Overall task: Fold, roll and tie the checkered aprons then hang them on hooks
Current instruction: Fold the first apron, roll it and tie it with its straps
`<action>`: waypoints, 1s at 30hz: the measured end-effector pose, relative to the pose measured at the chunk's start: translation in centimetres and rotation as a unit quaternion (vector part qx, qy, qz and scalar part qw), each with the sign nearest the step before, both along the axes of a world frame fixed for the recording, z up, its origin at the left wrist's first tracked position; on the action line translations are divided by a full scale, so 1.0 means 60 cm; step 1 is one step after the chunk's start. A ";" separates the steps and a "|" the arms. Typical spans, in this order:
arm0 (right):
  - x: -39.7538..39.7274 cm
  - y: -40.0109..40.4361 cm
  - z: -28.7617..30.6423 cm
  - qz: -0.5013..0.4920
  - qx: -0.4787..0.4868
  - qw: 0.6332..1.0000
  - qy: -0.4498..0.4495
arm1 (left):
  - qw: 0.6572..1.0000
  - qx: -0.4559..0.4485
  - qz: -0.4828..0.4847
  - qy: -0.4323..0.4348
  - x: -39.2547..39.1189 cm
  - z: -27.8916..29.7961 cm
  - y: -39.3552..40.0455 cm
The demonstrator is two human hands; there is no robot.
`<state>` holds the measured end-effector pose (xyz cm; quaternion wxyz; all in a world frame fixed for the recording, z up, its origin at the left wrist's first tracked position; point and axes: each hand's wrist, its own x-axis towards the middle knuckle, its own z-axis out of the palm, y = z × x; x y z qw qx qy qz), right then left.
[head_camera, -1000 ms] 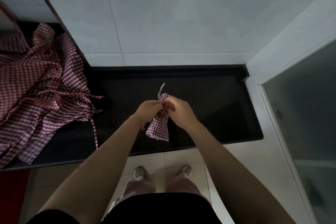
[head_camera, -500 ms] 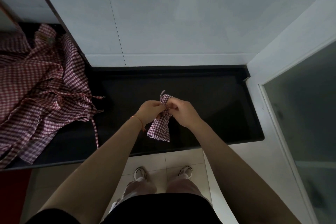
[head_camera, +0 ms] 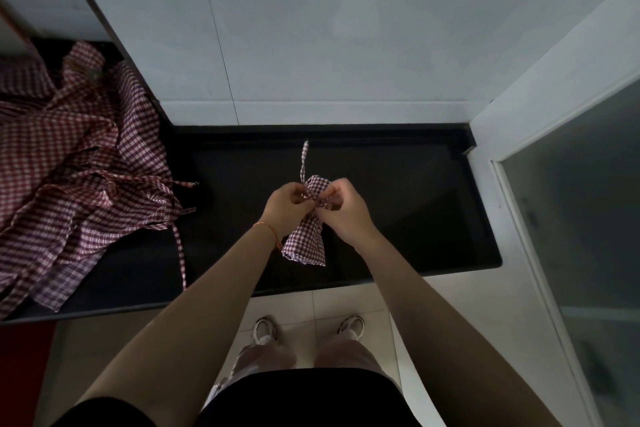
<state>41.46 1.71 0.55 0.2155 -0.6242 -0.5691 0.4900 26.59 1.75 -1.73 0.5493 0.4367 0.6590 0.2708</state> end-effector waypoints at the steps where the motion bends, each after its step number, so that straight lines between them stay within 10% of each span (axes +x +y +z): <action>1: -0.002 0.001 0.000 0.036 0.027 0.999 -0.029 | 1.000 0.004 -0.002 -0.004 0.002 0.003 0.001; 15: -0.029 -0.012 -0.002 0.138 0.157 0.947 -0.245 | 0.999 0.007 -0.027 0.045 -0.007 0.010 0.005; 30: -0.041 0.025 0.009 0.194 0.042 0.925 -0.323 | 0.965 0.094 -0.148 0.194 0.000 0.013 0.003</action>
